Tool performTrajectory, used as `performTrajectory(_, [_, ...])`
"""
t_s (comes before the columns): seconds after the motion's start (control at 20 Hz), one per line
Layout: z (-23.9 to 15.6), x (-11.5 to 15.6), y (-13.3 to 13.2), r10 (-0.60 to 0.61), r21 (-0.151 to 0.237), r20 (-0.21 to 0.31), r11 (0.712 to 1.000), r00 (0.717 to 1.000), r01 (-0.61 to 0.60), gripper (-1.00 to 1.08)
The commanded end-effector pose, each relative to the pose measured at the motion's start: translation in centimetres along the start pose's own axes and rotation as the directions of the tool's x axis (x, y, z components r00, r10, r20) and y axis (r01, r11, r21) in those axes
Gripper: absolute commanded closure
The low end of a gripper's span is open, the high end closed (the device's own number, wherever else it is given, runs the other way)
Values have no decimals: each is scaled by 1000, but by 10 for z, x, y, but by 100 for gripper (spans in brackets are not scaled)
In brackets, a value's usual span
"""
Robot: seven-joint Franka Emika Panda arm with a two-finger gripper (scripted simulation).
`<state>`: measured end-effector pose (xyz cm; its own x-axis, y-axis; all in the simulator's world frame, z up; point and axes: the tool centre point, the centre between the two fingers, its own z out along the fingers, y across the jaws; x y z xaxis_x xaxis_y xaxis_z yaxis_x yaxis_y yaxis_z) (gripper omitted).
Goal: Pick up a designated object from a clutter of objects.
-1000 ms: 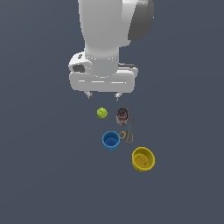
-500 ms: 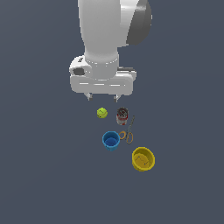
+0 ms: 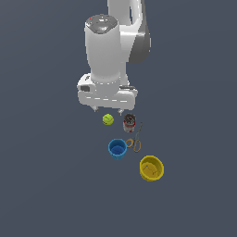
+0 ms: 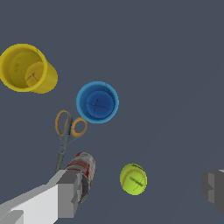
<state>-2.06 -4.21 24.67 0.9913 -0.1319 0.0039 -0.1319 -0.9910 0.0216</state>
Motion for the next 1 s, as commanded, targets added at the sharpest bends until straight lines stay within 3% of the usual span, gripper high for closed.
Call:
performTrajectory(0.0, [21,-9,4,36,4,1,999,999,-36,-92])
performTrajectory(0.55, [108,-67,22,213,18,7,977,977,-213,-92])
performTrajectory(0.95, [143,-104,31,300,20,10,954,954,-300,-92])
